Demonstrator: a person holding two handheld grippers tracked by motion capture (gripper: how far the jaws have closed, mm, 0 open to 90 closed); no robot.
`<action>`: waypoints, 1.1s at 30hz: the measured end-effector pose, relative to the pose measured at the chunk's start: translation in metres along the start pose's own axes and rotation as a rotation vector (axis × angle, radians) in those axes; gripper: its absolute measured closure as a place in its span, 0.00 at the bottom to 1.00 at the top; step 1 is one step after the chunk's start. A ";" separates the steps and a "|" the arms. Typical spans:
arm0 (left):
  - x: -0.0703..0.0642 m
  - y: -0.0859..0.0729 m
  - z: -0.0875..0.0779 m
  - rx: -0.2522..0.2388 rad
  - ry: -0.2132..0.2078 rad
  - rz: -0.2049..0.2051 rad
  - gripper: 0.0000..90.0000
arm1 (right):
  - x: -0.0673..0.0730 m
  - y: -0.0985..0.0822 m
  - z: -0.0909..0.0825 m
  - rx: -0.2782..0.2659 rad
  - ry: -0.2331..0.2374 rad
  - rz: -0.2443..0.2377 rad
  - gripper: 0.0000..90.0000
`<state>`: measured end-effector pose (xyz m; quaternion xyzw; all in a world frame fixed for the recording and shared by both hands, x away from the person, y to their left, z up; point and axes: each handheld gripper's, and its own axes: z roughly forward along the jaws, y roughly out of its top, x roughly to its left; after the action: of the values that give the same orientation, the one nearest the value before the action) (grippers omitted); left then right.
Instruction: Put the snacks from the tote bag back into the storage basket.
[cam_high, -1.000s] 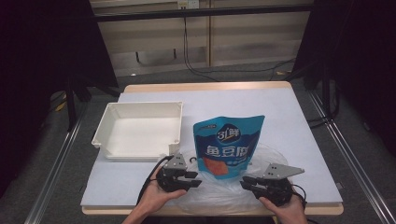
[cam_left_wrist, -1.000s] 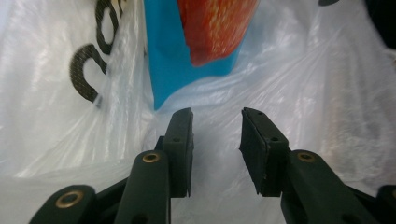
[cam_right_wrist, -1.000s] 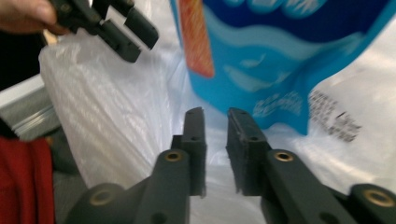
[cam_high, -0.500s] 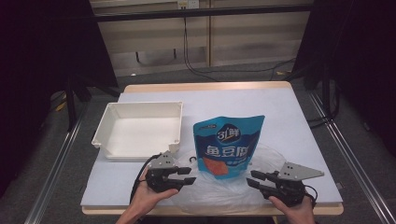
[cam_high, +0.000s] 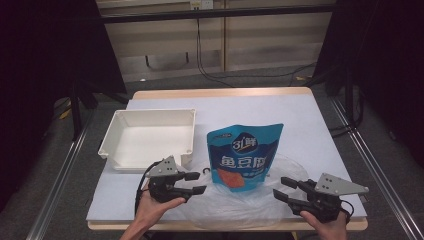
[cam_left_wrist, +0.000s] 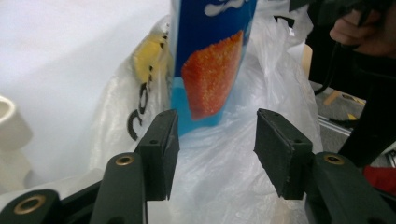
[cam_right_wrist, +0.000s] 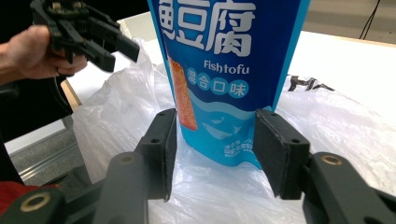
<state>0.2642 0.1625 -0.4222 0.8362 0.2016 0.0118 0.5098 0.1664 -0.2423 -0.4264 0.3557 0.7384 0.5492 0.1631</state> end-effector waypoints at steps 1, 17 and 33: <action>0.001 0.002 -0.001 0.001 -0.007 0.002 0.50 | 0.000 0.000 0.001 0.001 0.002 -0.004 0.54; 0.006 0.030 -0.016 -0.069 -0.015 0.028 0.38 | -0.012 -0.001 0.000 -0.004 -0.030 0.020 0.37; -0.003 0.084 -0.013 -0.173 0.008 0.135 0.63 | -0.021 -0.005 -0.004 0.011 -0.023 0.020 0.36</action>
<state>0.2860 0.1385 -0.3436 0.8007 0.1453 0.0668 0.5774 0.1774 -0.2605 -0.4326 0.3703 0.7359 0.5426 0.1640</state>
